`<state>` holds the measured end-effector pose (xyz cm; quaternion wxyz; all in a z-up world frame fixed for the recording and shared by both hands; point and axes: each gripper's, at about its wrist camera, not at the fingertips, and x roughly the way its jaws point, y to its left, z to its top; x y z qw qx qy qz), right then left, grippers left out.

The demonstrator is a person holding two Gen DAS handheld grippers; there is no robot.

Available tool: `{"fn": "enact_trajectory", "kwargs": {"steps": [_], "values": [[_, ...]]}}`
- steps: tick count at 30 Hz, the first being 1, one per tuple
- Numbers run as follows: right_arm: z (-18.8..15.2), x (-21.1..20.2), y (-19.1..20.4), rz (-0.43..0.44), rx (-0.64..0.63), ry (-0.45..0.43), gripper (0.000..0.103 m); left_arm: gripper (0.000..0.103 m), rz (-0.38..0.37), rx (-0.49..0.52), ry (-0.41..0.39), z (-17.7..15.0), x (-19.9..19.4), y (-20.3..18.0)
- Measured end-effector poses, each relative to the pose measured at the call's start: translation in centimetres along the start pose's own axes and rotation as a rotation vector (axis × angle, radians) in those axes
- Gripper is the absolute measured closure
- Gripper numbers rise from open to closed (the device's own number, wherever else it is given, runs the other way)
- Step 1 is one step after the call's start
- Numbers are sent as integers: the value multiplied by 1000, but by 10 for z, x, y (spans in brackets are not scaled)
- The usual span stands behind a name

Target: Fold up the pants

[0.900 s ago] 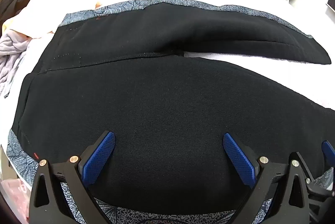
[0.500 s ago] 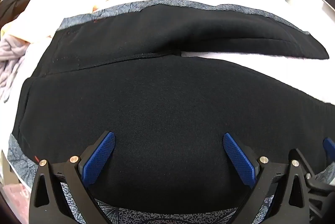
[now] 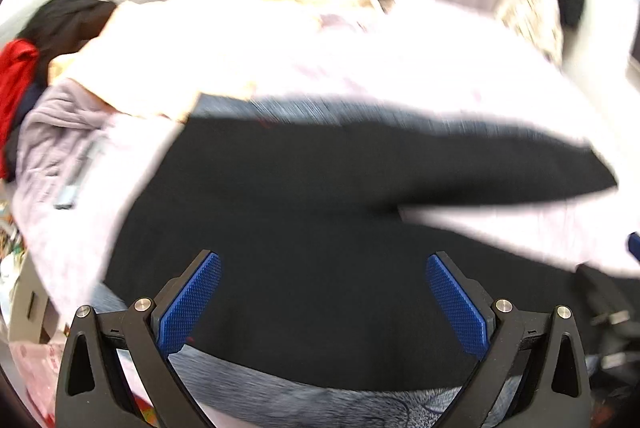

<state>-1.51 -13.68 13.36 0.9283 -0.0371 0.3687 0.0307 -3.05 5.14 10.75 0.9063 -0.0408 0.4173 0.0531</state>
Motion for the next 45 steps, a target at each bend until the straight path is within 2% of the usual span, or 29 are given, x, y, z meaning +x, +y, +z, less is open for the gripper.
{"fn": "enact_trajectory", "kwargs": {"steps": [1,3,4,6,8,10,12,16,20,24,31,37,41,45], "values": [[15,-24,-2,38,20,-103,0,0,17,-26,-29,10,-14,9],[27,-56,-7,96,54,-239,0,0,31,-47,-66,22,-32,19],[32,-70,-10,131,71,-296,0,0,36,-54,-70,34,-29,26],[34,-74,-10,172,77,-313,0,0,72,-52,-63,37,-24,31],[27,-56,-2,181,47,-229,0,0,105,-37,-18,34,-8,34],[16,-24,18,180,6,-108,0,0,105,-54,29,28,11,35],[2,4,22,170,-24,-24,0,0,114,-61,55,25,26,39],[-13,37,22,128,-10,68,0,0,149,-56,77,28,43,38],[-8,55,33,99,24,139,0,0,132,-52,108,29,60,49],[1,71,54,66,-19,224,0,0,120,-47,137,24,72,56],[1,84,89,66,-90,272,0,0,109,-61,170,17,79,68],[1,90,99,64,-115,291,0,0,106,-60,177,14,83,72],[4,93,101,56,-126,294,0,0,81,-64,200,14,88,74],[8,97,98,52,-130,298,0,0,22,-73,254,19,98,75]]}}
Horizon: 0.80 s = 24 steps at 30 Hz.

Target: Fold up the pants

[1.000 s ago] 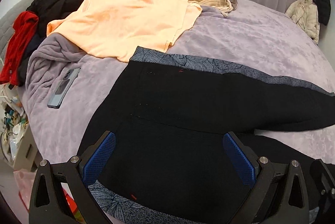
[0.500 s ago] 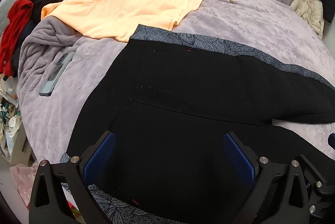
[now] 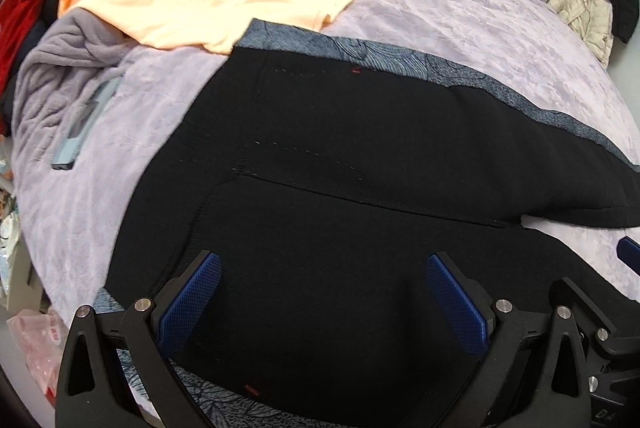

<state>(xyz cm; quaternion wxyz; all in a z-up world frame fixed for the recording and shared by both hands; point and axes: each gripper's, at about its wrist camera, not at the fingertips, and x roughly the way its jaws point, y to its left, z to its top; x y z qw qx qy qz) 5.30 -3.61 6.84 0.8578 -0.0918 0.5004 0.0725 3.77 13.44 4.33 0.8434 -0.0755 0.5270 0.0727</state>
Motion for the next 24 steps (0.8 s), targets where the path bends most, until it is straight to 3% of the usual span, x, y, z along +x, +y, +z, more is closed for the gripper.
{"fn": "enact_trajectory", "kwargs": {"steps": [12,24], "values": [[36,15,-12,-21,-60,-14,0,0,29,52,15,38,14,-13],[85,59,-23,16,-136,34,0,0,31,72,70,74,46,-24]]}}
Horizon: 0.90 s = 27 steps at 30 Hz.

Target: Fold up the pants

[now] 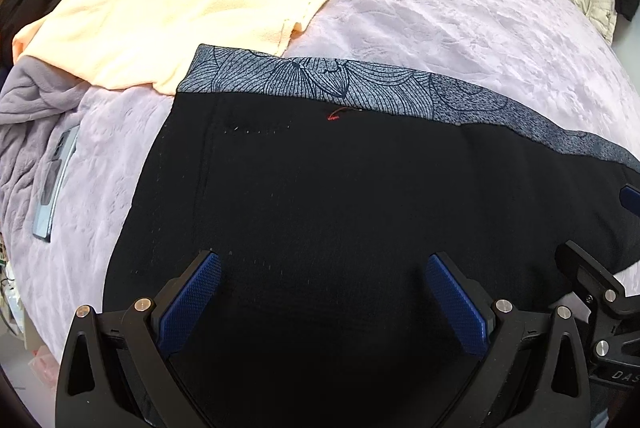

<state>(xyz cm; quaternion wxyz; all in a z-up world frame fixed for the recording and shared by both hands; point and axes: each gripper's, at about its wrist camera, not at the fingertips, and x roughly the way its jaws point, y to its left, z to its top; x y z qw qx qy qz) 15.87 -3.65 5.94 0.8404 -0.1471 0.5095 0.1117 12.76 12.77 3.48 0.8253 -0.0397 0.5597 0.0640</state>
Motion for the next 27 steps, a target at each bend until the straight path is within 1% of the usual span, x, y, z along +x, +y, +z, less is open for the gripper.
{"fn": "enact_trajectory", "kwargs": {"steps": [5,10,15,16,19,22,26,27], "values": [[18,22,1,28,-55,21,0,0,9,2,12,19,13,-2],[32,39,2,31,-90,44,0,0,17,9,19,33,20,-3],[37,45,-1,40,-97,47,0,0,20,12,26,44,27,-4],[38,45,-2,43,-96,48,0,0,22,13,28,54,35,-12],[40,46,-5,49,-107,44,0,0,17,15,34,60,39,-14],[46,49,-4,87,-148,32,0,0,-9,8,54,74,45,-12],[61,60,-2,157,-229,1,0,0,-21,-13,74,95,52,-5],[65,64,-1,160,-251,-6,0,0,-25,-19,82,99,54,-2]]}}
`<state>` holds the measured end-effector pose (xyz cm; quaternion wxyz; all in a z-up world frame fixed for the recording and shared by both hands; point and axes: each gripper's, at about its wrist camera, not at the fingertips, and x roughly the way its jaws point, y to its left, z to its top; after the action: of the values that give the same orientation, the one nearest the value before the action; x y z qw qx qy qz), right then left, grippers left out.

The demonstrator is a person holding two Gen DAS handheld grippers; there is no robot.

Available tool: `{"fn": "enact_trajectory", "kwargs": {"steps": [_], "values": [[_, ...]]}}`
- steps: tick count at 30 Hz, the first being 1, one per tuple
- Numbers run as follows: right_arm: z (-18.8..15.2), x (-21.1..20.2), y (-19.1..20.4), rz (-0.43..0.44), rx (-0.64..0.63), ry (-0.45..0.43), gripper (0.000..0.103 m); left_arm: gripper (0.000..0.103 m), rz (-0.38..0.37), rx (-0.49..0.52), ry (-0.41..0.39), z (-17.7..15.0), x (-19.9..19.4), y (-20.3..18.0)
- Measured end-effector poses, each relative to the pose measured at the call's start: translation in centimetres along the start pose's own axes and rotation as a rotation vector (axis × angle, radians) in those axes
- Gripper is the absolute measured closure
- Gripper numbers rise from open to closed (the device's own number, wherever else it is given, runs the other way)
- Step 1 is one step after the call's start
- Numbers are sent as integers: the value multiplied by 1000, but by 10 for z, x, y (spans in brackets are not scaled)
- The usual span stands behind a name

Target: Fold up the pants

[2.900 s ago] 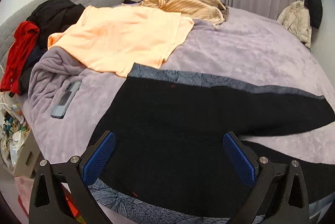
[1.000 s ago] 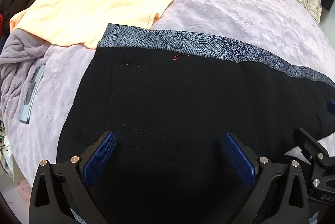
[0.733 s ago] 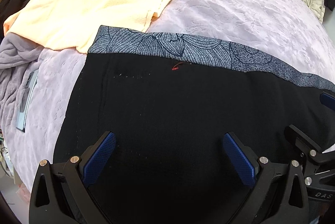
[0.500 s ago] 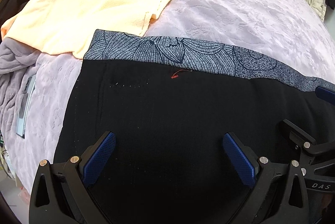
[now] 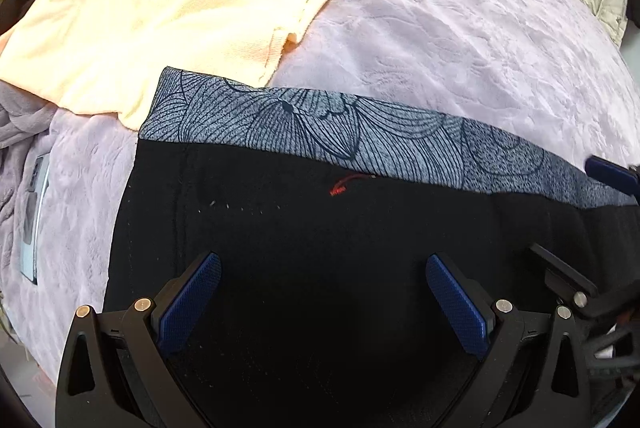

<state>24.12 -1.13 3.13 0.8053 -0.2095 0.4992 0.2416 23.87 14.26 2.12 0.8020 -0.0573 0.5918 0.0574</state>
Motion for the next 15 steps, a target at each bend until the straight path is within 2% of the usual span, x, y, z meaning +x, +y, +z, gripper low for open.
{"fn": "enact_trajectory", "kwargs": {"steps": [3,6,8,10,11,12,13,15], "values": [[15,20,-5,4,-72,-13,0,0,-3,-10,5,11,-2,11],[24,39,-14,91,-66,12,1,0,-24,-17,3,16,-4,17],[27,49,-15,202,-63,31,16,0,-29,-19,3,21,-2,22],[29,49,-8,286,-117,40,62,0,-33,-24,5,26,5,34],[29,45,-4,315,-132,44,71,0,-38,-31,6,29,5,36],[28,39,2,296,-158,41,83,0,-51,-43,5,34,6,39],[26,33,9,274,-188,36,90,0,-64,-55,2,37,7,45],[21,18,21,246,-223,-1,91,0,-98,-90,-3,48,8,57]]}}
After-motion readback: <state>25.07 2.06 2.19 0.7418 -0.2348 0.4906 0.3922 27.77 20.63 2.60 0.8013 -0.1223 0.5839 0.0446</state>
